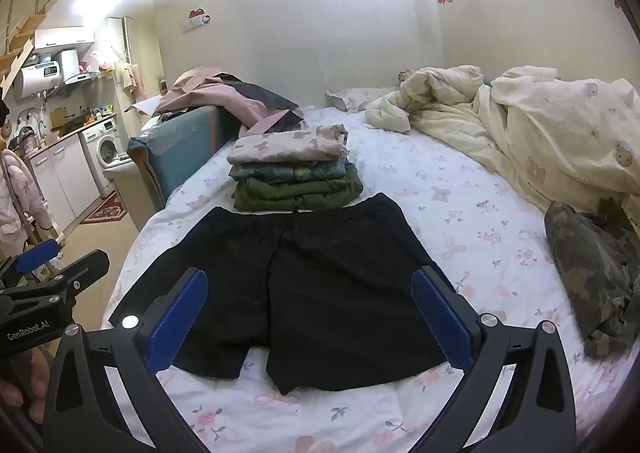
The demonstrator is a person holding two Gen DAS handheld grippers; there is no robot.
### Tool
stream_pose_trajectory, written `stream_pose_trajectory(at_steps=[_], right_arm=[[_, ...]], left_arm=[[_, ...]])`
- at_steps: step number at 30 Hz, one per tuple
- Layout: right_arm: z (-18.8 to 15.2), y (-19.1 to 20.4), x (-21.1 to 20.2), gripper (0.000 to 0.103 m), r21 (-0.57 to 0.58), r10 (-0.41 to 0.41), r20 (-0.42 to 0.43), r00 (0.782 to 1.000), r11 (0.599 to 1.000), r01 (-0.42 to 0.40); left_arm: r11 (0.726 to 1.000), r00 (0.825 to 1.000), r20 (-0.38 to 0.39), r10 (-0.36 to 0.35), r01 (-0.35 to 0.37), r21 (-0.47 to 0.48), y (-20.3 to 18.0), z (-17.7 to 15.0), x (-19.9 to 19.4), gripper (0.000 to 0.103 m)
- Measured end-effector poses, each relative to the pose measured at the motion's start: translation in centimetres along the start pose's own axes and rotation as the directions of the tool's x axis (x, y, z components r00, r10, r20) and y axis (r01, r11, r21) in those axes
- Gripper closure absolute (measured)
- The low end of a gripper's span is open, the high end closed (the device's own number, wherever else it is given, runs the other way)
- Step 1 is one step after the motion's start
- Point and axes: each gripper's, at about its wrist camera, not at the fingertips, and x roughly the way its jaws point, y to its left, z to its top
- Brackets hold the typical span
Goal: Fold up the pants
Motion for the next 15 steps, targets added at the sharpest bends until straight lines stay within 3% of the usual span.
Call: stream_pose_trajectory(at_steps=[15], right_arm=[[-0.11, 0.29, -0.08, 0.000, -0.022, -0.015, 0.003, 1.000, 1.000, 0.015]], left_arm=[[1.000, 1.000, -0.004, 0.015, -0.015, -0.002, 0.29, -0.06, -0.03, 0.000]])
